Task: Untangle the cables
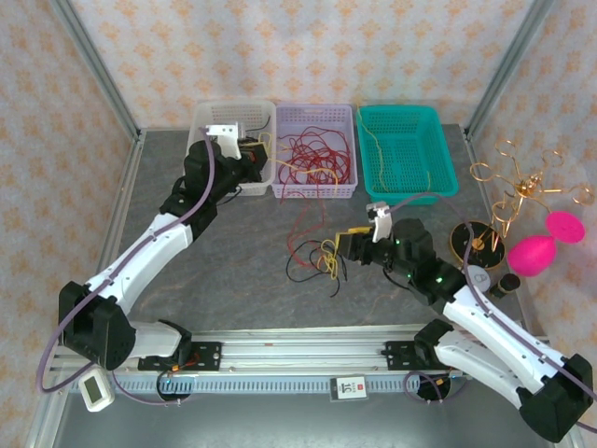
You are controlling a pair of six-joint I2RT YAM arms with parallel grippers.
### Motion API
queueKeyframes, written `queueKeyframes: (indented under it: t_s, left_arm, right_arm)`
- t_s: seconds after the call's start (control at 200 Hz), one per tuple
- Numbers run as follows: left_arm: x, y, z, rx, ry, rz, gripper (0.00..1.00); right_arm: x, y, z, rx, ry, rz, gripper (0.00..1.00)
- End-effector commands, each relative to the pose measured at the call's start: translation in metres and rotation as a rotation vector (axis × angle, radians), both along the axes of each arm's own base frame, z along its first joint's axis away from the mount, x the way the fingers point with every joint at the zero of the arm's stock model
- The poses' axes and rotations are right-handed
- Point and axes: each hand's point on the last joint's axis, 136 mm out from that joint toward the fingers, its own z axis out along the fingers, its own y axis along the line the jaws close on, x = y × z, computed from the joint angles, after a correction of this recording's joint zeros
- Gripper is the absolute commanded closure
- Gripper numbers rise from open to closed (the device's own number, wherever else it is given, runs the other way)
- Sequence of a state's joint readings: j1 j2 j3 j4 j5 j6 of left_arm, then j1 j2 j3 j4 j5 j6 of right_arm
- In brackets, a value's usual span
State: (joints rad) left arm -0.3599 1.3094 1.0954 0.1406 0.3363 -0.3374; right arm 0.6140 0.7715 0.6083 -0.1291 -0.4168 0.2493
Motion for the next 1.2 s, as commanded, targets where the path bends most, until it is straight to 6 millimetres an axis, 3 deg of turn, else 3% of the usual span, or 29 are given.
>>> queueKeyframes:
  t_s: [0.0,0.22,0.3,0.37,0.455,0.626,0.786,0.931,1.061,1.196]
  left_arm:
    - [-0.022,-0.013,0.020,0.044,-0.099,-0.112,1.00]
    - [-0.077,-0.052,0.013,0.217,-0.180,-0.431,1.00]
    - [-0.089,-0.059,0.005,0.296,-0.200,-0.465,1.00]
    - [-0.097,-0.063,0.002,0.322,-0.216,-0.496,1.00]
    - [-0.101,-0.066,0.002,0.321,-0.231,-0.515,1.00]
    - [-0.106,-0.072,0.003,0.319,-0.244,-0.554,1.00]
    - [-0.110,-0.074,0.002,0.335,-0.230,-0.579,1.00]
    - [-0.114,-0.076,0.002,0.338,-0.227,-0.600,1.00]
    - [-0.114,-0.077,0.000,0.342,-0.222,-0.607,1.00]
    - [-0.115,-0.078,0.001,0.339,-0.227,-0.612,1.00]
  right_arm:
    - [-0.001,0.000,0.056,0.057,-0.087,0.016,0.44]
    - [0.023,0.002,0.119,0.033,-0.163,0.009,0.42]
    - [0.040,-0.001,0.128,-0.008,-0.174,-0.026,0.39]
    - [0.058,0.003,0.118,-0.093,-0.167,-0.030,0.38]
    - [0.076,0.018,0.089,-0.192,-0.133,0.034,0.36]
    - [0.099,0.050,0.050,-0.233,-0.118,0.161,0.36]
    - [0.115,0.057,0.049,-0.252,-0.159,0.174,0.34]
    - [0.129,0.051,0.052,-0.282,-0.182,0.140,0.33]
    - [0.136,0.041,0.050,-0.298,-0.180,0.128,0.37]
    - [0.135,0.047,0.044,-0.315,-0.186,0.182,0.44]
